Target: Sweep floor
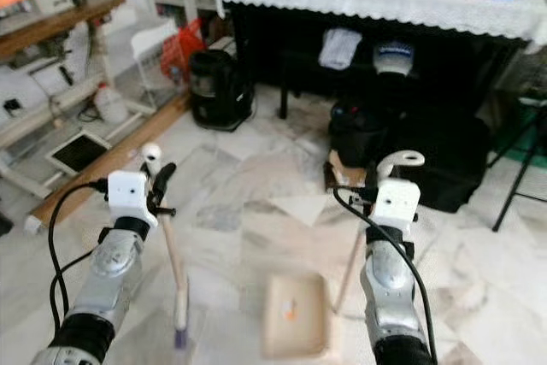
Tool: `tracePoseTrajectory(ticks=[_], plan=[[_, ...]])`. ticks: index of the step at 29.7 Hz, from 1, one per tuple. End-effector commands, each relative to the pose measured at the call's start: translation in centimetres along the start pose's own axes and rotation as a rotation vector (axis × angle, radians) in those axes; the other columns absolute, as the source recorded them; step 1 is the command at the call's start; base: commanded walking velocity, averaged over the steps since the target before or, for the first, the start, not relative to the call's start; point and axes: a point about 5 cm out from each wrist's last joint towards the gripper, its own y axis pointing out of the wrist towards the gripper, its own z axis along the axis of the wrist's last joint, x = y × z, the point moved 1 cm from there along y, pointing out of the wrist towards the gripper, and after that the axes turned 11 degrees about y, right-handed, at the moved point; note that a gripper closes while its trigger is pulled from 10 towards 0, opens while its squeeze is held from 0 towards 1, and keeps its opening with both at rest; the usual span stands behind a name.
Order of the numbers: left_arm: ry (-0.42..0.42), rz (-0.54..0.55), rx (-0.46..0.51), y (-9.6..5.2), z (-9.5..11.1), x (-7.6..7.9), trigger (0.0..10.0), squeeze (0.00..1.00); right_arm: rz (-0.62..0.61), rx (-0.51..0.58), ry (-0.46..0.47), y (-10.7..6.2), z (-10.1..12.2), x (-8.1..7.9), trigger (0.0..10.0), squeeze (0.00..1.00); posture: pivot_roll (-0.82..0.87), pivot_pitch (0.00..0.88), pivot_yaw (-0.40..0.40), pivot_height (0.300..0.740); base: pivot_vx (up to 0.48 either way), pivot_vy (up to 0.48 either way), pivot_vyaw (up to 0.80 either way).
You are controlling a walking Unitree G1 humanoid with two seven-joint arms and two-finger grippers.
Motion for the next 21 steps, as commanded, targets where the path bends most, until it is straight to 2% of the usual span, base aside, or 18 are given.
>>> tracePoseTrajectory(ticks=[1, 10, 14, 18, 21], plan=[[0.006, 0.015, 0.052, 0.47, 1.08, -0.45, 10.0, 0.00, 0.003, 0.042, 0.023, 0.43, 0.89, -0.35, 10.0, 0.00, -0.07, 0.000, 0.036, 0.740, 0.000, 0.000, -0.78], [-0.007, 0.009, 0.087, 0.77, 1.97, -0.23, 10.0, 0.00, 0.006, 0.041, 0.022, 0.49, 0.93, -0.33, 10.0, 0.00, -0.07, 0.000, 0.032, 0.740, 0.000, 0.000, -0.78], [-0.017, 0.001, 0.061, 0.93, 1.68, -0.15, 10.0, 0.00, 0.009, 0.042, 0.021, 0.47, 0.95, -0.43, 10.0, 0.00, -0.07, 0.000, 0.033, 0.740, 0.000, 0.000, -0.78], [-0.015, 0.006, 0.053, 0.74, 1.43, -0.24, 10.0, 0.00, 0.007, 0.042, 0.022, 0.43, 0.93, -0.37, 10.0, 0.00, -0.07, 0.000, 0.033, 0.740, 0.000, 0.480, -0.78], [-0.007, 0.001, 0.062, 0.60, 1.48, -0.22, 10.0, 0.00, 0.007, 0.042, 0.021, 0.42, 0.91, -0.38, 10.0, 0.00, -0.07, 0.000, 0.032, 0.740, 0.000, 0.000, -0.78]])
